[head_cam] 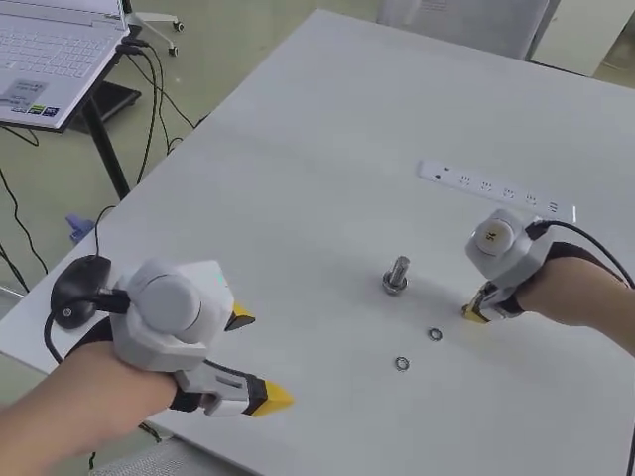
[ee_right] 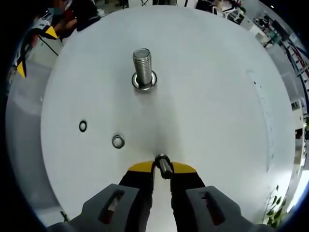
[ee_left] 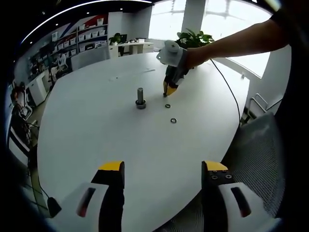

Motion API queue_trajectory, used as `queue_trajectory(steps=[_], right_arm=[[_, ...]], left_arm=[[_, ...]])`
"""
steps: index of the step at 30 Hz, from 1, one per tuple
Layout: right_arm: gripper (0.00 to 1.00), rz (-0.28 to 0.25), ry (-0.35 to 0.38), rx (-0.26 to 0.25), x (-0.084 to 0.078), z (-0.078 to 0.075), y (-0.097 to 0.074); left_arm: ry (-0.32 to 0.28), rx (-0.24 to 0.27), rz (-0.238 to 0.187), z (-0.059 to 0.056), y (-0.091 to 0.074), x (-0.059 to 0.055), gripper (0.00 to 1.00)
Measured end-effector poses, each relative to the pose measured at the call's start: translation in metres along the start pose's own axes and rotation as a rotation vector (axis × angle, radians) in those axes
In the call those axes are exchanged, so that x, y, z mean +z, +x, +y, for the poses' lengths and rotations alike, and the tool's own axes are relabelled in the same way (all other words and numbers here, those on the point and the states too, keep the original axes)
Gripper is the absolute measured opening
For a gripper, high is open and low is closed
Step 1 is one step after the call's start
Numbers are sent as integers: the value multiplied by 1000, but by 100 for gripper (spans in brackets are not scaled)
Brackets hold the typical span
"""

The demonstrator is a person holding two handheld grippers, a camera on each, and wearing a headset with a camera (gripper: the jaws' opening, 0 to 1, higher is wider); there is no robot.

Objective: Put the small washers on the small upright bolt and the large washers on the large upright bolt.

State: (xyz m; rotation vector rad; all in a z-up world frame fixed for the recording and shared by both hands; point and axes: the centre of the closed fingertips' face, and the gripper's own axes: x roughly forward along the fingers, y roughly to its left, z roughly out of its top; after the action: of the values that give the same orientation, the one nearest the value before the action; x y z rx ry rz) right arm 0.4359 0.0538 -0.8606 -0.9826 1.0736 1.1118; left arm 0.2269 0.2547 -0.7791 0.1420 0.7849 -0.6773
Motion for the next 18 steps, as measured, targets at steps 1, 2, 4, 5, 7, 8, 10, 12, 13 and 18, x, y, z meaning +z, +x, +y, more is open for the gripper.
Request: queue_trajectory(steps=[1,2,4,5,7,8,10,12,13,18], right_arm=[[13,-1,-4,-2,0,0,0],[14,-2,-4,-1,0,-1,0],[20,0,10,2,0,-1,0],[23,-3,10,-2,0,-2,0],[28,-11,3,-3,1,-3,-1],[30,-16,7,5,2,-1,-2],[34,-25,13,12,4,0,-4],[35,-31,23,22,4,1,-5],[36,-29,27,28,4,3,-6],[43,-18,16,34,2,4,-10]], left_arm=[[-2,0,-1,0,-1,-1,64],[-2,1,-1,0,-2,-2,64],[-7,3,2,1,-2,-4,64],[-11,3,6,1,-2,-5,64],[-7,6,0,1,-2,-4,64],[-11,6,-4,0,-3,-3,64],[-9,7,-9,0,-3,0,64],[-5,6,-13,-2,-3,2,64],[-3,6,-16,-2,-4,3,64],[-9,17,-38,0,-6,8,65]])
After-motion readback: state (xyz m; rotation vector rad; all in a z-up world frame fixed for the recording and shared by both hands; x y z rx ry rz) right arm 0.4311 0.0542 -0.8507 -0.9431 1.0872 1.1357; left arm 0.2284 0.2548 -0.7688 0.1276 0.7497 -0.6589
